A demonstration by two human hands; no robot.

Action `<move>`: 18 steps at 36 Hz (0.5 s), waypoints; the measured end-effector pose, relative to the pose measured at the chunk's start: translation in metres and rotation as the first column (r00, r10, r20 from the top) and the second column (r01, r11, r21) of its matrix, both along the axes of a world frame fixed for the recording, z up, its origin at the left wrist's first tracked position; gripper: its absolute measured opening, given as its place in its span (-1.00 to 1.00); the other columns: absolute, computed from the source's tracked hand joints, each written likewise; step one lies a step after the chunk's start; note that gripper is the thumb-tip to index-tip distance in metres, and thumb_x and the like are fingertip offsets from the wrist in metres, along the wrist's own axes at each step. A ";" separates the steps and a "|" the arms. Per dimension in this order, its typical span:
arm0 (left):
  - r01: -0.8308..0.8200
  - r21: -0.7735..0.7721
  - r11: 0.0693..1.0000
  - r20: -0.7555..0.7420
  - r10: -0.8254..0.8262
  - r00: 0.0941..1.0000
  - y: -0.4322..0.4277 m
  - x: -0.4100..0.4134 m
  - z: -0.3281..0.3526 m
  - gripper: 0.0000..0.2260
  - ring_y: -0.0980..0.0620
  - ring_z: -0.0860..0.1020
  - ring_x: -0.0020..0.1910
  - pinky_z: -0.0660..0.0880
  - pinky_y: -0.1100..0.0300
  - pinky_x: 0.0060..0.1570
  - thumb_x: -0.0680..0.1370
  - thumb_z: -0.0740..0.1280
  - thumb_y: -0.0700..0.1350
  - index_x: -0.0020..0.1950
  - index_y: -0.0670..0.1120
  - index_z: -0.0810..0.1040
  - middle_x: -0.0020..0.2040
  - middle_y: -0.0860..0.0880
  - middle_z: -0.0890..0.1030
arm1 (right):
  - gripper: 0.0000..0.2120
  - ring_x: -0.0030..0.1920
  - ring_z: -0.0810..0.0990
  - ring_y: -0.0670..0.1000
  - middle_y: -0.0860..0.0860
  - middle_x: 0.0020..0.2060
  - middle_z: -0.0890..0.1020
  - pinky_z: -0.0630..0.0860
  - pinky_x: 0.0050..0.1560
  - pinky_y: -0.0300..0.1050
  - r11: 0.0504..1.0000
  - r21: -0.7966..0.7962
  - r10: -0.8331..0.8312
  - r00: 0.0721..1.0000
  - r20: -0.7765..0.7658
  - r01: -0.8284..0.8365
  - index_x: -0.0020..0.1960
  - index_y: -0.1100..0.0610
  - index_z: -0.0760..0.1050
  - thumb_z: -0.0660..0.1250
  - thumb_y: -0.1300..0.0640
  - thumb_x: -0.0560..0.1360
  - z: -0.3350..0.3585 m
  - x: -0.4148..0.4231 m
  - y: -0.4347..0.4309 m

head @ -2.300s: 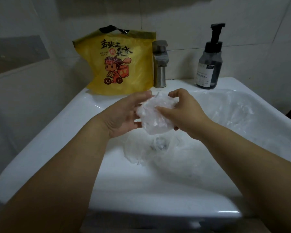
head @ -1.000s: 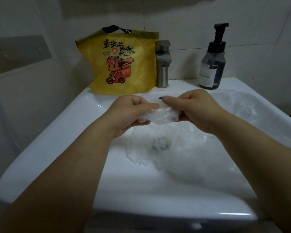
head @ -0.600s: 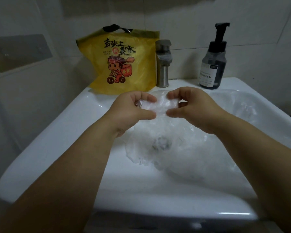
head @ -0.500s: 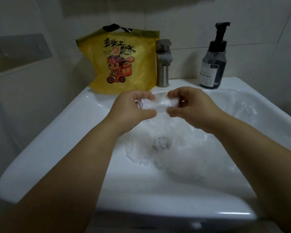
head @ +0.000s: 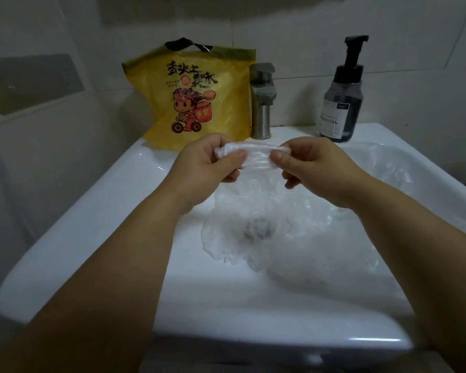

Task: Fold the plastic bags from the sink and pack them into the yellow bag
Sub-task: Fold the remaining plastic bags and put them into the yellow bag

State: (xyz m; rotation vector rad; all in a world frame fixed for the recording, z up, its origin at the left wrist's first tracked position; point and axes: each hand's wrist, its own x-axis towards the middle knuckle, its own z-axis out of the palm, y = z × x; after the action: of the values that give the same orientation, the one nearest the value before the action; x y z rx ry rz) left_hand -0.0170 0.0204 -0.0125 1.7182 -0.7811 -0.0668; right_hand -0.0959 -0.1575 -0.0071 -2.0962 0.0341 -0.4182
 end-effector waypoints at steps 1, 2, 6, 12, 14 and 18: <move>0.003 -0.014 1.000 -0.011 -0.003 1.000 0.001 0.000 0.001 -0.94 0.21 0.56 -0.36 0.57 0.32 -0.21 0.56 0.35 -0.22 -0.12 -0.12 0.55 -0.38 0.11 0.60 | -0.81 -0.38 0.54 -0.15 0.04 -0.28 0.58 0.54 -0.32 -0.34 0.998 0.051 0.021 1.000 -0.002 -0.021 0.00 0.19 0.58 0.29 0.08 0.56 0.000 0.000 0.000; 0.007 -0.025 1.000 -0.023 -0.008 1.000 0.003 0.001 0.001 -0.95 0.20 0.56 -0.37 0.57 0.32 -0.22 0.55 0.36 -0.22 -0.12 -0.13 0.56 -0.39 0.11 0.60 | -0.84 -0.37 0.54 -0.14 0.04 -0.27 0.60 0.55 -0.31 -0.33 0.995 0.092 0.041 0.999 -0.008 -0.040 0.00 0.18 0.58 0.30 0.10 0.55 0.001 0.000 0.001; 0.016 -0.052 0.999 -0.075 -0.019 0.997 0.004 0.004 0.001 -0.93 0.18 0.54 -0.38 0.55 0.31 -0.23 0.50 0.40 -0.19 -0.17 -0.15 0.57 -0.38 0.09 0.61 | -0.89 -0.36 0.56 -0.16 -0.01 -0.29 0.63 0.53 -0.31 -0.32 0.985 0.155 0.093 0.991 -0.093 -0.078 -0.07 0.13 0.58 0.30 0.12 0.54 0.002 -0.002 -0.001; -0.076 -0.288 0.955 -0.269 -0.005 0.963 -0.005 0.003 0.005 -0.93 0.24 0.49 -0.39 0.48 0.35 -0.26 0.47 0.40 -0.14 -0.21 -0.07 0.55 -0.43 0.15 0.53 | -0.84 -0.37 0.54 -0.10 -0.01 -0.39 0.61 0.51 -0.33 -0.26 0.928 0.346 0.197 0.969 -0.150 -0.135 -0.14 0.19 0.55 0.27 0.15 0.57 0.006 -0.003 0.005; -0.070 -0.398 0.915 -0.362 -0.086 0.928 -0.009 0.002 0.005 -0.92 0.21 0.55 -0.28 0.48 0.29 -0.14 0.46 0.39 -0.06 -0.12 -0.05 0.54 -0.31 0.12 0.59 | -0.83 -0.35 0.52 -0.07 0.01 -0.36 0.60 0.52 -0.31 -0.24 0.908 0.404 0.171 0.978 -0.121 -0.109 -0.14 0.20 0.54 0.26 0.16 0.58 0.004 -0.001 0.011; 0.122 -0.283 0.951 -0.504 -0.255 0.825 -0.019 -0.005 -0.005 -0.42 -0.07 0.60 0.14 0.53 -0.01 0.20 0.31 0.49 0.25 0.16 -0.08 0.52 0.14 -0.12 0.63 | -0.80 -0.36 0.49 -0.05 0.07 -0.35 0.56 0.50 -0.33 -0.25 0.870 0.481 0.170 0.982 -0.084 -0.109 -0.13 0.26 0.53 0.22 0.20 0.60 -0.003 0.000 0.028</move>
State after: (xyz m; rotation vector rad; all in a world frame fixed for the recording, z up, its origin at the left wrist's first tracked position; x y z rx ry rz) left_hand -0.0220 0.0011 -0.0173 1.2901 -0.5077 -0.5510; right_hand -0.0960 -0.1299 -0.0100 -1.6202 0.0517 -0.1654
